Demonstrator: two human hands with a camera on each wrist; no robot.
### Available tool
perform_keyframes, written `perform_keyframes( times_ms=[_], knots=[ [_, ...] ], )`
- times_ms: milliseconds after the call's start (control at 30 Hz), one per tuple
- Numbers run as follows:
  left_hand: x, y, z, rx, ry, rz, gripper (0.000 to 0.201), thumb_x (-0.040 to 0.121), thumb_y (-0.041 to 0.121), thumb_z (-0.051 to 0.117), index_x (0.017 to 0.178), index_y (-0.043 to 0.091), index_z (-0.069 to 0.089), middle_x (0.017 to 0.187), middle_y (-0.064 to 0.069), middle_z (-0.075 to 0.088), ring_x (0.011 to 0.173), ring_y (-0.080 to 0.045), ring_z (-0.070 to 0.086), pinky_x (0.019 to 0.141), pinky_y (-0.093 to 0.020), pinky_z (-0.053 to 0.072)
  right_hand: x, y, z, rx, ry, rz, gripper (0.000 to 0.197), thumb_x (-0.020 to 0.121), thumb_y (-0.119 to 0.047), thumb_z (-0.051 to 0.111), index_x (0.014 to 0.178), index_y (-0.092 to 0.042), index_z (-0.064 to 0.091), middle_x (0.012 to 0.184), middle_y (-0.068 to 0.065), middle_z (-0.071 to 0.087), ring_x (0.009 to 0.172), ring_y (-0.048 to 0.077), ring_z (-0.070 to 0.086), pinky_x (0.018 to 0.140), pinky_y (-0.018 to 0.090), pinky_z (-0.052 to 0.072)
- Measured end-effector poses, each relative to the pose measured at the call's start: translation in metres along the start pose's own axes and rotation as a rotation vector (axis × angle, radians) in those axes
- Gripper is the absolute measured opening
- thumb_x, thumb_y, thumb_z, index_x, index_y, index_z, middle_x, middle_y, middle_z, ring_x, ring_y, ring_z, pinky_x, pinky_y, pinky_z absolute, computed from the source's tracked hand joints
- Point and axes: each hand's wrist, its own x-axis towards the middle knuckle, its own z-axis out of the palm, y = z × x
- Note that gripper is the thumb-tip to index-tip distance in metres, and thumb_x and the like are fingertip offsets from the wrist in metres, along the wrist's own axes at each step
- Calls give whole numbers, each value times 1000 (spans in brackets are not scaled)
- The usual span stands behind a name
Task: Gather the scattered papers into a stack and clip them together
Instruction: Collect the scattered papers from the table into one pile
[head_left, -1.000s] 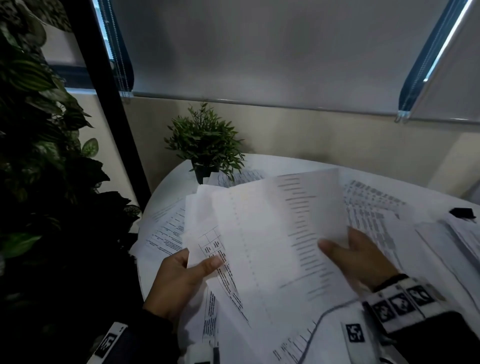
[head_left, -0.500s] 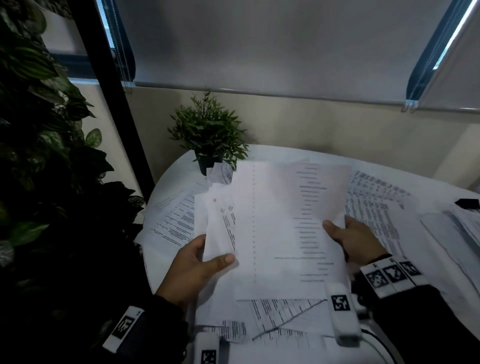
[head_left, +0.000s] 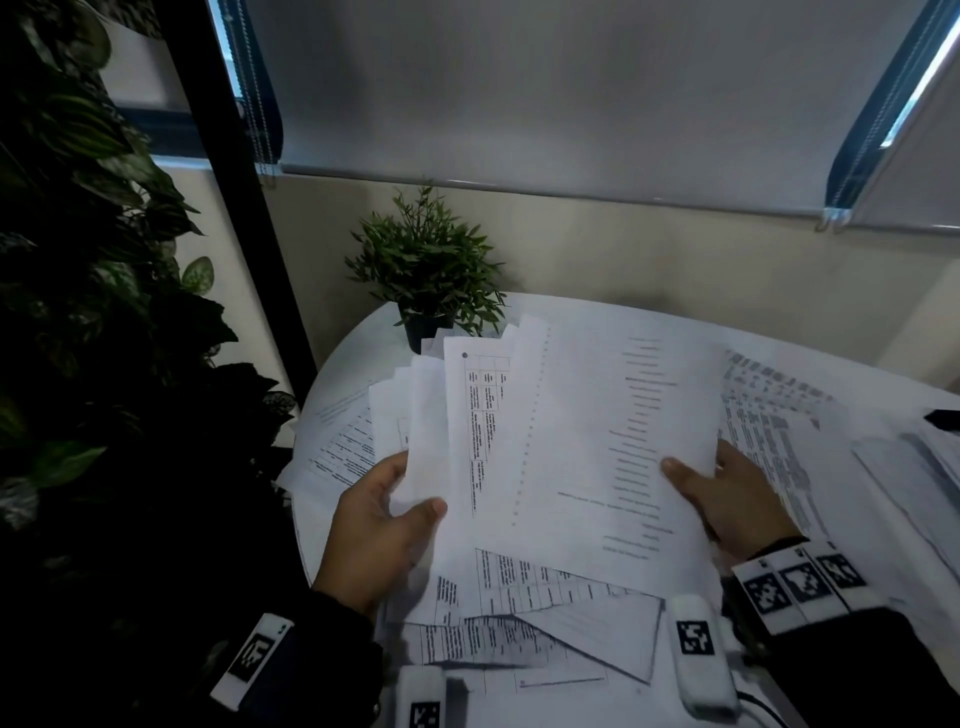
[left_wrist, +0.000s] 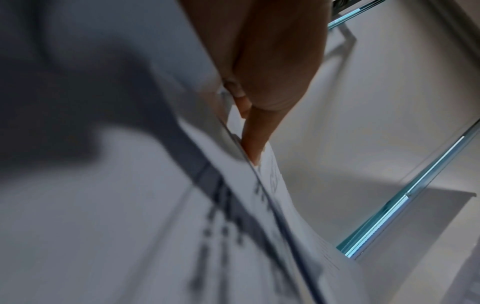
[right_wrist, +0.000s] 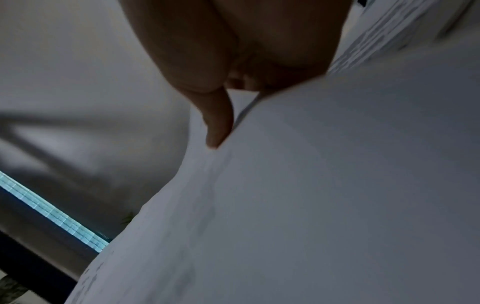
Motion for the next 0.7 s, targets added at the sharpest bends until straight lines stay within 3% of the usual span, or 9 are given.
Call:
perform_keyframes(
  times_ms=[100,133,200,267,400,500,567,600,700],
  knots=[
    [0,2,2,-34,62,52,38,83,-17,58,112,7,63,102,0,75,94,-17,70,76,-23,57,-4,8,4,1,-260,157,101,31,-36,95,119,-10,54,106,11,71,96,28,68,74,38,58],
    [1,3,2,-38,86,69,37,84,-15,58,114,7,63,106,-3,73,97,-21,69,79,-27,57,-3,11,3,-44,-283,175,103,29,-34,96,120,-11,54,106,11,71,96,27,69,75,38,58],
    [2,6,0,-42,131,108,37,86,-13,57,116,7,62,113,-8,70,103,-24,67,86,-33,56,-4,10,-1,-131,-240,159,72,56,-10,89,121,-7,56,100,9,71,85,18,71,67,30,58],
    [2,9,-4,-39,159,141,37,86,-14,55,115,8,62,114,-7,69,106,-23,66,89,-30,55,-4,6,-7,-183,-140,106,43,76,6,70,117,-1,59,97,8,70,70,5,70,57,18,55],
    [0,12,-5,-107,131,132,38,89,-16,48,119,7,58,113,-9,69,99,-20,69,77,-24,58,-10,-7,-16,-44,59,2,22,89,1,56,110,2,58,107,11,63,51,-6,62,46,9,47],
    [-3,15,0,-177,82,123,48,90,-18,42,128,10,49,110,1,71,95,-11,69,69,-19,56,-14,-15,-13,35,71,-33,36,85,-13,65,109,12,57,102,18,67,55,0,64,49,11,48],
    [-4,18,3,-169,63,118,59,89,-22,39,132,17,44,106,16,71,95,-4,68,68,-15,54,-14,-10,-5,121,-82,28,64,60,-31,86,106,7,62,90,11,73,67,6,70,55,15,53],
    [-3,18,4,-167,54,105,66,87,-24,38,136,21,40,108,17,70,95,-2,68,68,-14,53,-15,-8,2,134,-136,77,64,57,-32,87,105,3,64,90,9,74,74,12,72,59,22,56],
    [0,13,6,-205,40,-47,86,85,-24,36,146,36,25,115,11,62,80,-4,71,60,-16,54,-16,6,26,207,-289,230,48,72,-22,75,115,-5,62,112,15,69,99,29,68,89,47,52]
  ],
)
